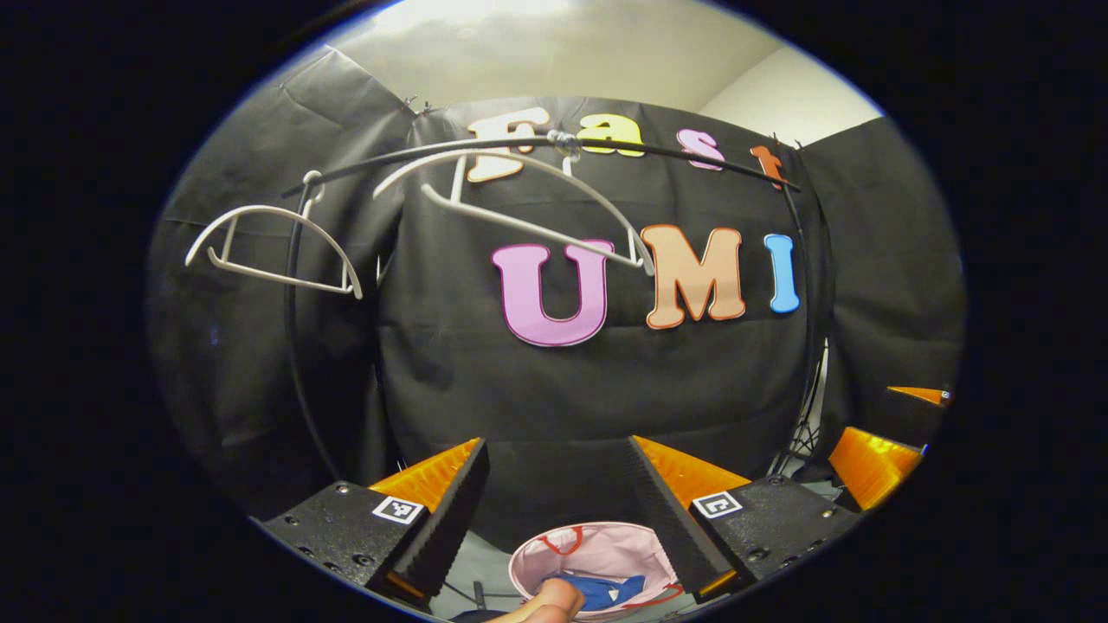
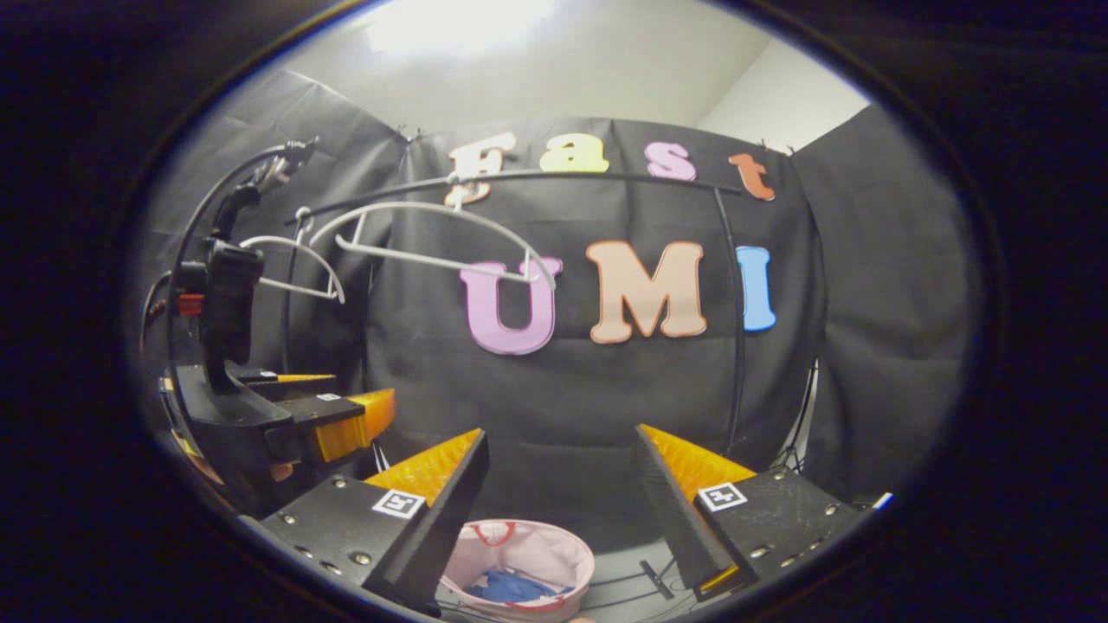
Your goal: Grasp the clothes on the hanger with both hands and then place them into the laundry hamper below.
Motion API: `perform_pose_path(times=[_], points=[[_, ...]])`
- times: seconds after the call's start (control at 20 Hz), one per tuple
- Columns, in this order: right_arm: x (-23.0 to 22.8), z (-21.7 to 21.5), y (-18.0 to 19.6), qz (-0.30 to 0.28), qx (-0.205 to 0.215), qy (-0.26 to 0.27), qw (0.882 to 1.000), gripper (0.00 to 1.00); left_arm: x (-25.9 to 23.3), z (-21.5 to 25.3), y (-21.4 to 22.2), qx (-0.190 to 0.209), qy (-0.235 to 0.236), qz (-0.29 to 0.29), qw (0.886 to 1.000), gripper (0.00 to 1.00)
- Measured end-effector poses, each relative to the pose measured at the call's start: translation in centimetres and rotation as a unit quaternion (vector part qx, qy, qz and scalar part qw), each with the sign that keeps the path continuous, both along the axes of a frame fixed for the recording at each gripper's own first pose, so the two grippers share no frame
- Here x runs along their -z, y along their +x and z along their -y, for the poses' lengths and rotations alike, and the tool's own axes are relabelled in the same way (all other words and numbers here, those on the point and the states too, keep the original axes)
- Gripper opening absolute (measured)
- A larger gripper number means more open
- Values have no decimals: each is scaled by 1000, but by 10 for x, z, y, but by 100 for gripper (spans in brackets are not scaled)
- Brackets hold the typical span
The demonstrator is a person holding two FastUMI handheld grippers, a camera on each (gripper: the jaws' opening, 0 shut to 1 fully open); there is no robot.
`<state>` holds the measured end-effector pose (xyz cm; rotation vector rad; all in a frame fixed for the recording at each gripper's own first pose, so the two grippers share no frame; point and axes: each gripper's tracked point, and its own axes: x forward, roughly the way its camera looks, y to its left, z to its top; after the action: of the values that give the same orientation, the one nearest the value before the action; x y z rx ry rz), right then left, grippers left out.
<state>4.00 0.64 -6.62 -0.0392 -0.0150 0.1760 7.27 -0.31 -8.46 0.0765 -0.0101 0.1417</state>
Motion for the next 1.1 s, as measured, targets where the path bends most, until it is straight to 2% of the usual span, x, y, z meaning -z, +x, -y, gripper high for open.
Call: perform_pose_path(times=[0.2, 0.4, 0.45, 0.5, 0.6, 0.75, 0.8, 0.85, 0.9, 1.05, 1.1], points=[[-18, 25, -9, 21, 0, 25, 999, 100, -28, 13, -22, -1, 3, 41, 999, 99], [-19, 44, -6, 25, 8, 30, 999, 93, -44, 43, -20, 26, 10, 65, 997, 99], [-17, 46, -4, 22, 10, 29, 999, 100, -46, 46, -20, 31, 9, 69, 997, 99], [-15, 49, -2, 19, 14, 32, 999, 100, -49, 49, -21, 36, 10, 73, 997, 99], [-12, 49, 1, 14, 14, 35, 999, 100, -50, 44, -20, 31, 10, 79, 996, 99], [-10, 49, 3, 9, 19, 28, 999, 99, -43, 36, -15, 31, -15, 68, 997, 99], [-13, 48, 3, 10, 24, 32, 999, 94, -41, 32, -13, 29, -21, 60, 998, 99], [-9, 45, 4, 4, 25, 36, 999, 94, -39, 26, -12, 25, -22, 53, 998, 99], [-4, 40, 4, -9, 21, 38, 999, 100, -39, 19, -10, 21, -24, 52, 998, 99], [2, 36, 3, -25, 34, 32, 999, 96, -40, 10, -8, 31, -39, 51, 997, 96], [1, 38, 3, -24, 45, 33, 998, 99, -41, 7, -8, 34, -42, 49, 997, 94]])
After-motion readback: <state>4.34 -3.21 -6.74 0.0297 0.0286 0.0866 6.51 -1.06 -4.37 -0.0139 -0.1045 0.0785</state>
